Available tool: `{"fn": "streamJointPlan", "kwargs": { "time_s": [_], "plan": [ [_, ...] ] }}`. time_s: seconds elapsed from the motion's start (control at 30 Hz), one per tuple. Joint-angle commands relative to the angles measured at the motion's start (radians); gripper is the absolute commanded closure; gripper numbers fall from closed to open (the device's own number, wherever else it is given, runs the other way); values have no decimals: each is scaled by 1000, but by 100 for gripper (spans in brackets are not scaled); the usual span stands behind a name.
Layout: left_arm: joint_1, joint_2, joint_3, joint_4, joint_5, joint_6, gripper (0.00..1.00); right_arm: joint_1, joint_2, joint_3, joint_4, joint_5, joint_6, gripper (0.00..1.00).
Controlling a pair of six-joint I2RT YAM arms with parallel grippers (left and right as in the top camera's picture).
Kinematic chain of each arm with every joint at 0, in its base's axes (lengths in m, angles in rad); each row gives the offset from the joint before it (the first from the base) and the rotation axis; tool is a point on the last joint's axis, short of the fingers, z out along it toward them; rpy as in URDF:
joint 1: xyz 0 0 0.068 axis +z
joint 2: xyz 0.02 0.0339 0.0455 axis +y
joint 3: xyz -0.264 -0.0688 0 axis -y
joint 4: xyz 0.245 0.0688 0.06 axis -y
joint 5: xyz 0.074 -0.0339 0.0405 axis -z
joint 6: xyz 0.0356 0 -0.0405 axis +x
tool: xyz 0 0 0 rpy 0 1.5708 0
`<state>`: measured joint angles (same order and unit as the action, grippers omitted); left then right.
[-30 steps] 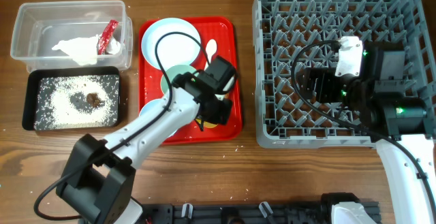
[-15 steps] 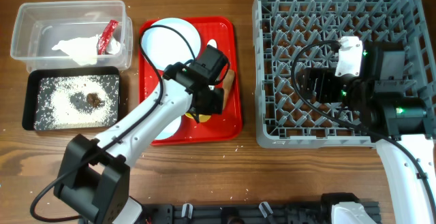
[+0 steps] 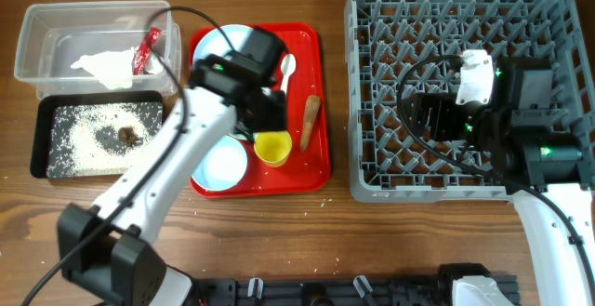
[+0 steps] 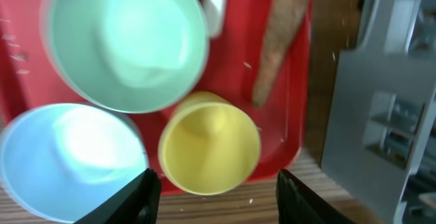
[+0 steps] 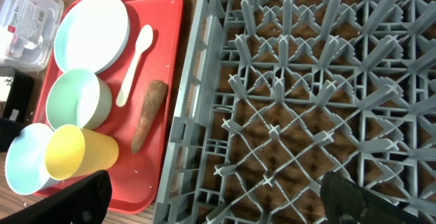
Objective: Sort waste into correct bins and load items into the dishwasher rack
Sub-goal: 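Grasp the yellow cup with the left gripper and lift it right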
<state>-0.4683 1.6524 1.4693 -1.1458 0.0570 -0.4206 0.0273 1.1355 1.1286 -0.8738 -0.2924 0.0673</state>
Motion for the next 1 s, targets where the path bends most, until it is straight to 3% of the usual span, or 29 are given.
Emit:
{"fn": "streamJointPlan", "kwargs": {
  "time_s": [0.0,0.23,0.53,0.63,0.7,0.77,0.97],
  "plan": [
    [63,3,-15,-21,5,21,46,-2,6,8,5,-24,14,0],
    [73,101,-106,7,5,20,53,-2,6,8,5,-24,14,0],
    [64,172,-182,123,34,19,77,-2,6,8,-1,-24,14,0],
    [60,172,-189,137,39,19,96,-2,6,8,1,-24,14,0],
    [61,168,-185,136,60,20,96,-2,6,8,-1,-25,15,0],
    [63,152,-175,136,142,28,96,-2,6,8,-2,-92,15,0],
    [161,43,-110,141,614,145,96,-2,44,8,68,-447,48,0]
  ]
}}
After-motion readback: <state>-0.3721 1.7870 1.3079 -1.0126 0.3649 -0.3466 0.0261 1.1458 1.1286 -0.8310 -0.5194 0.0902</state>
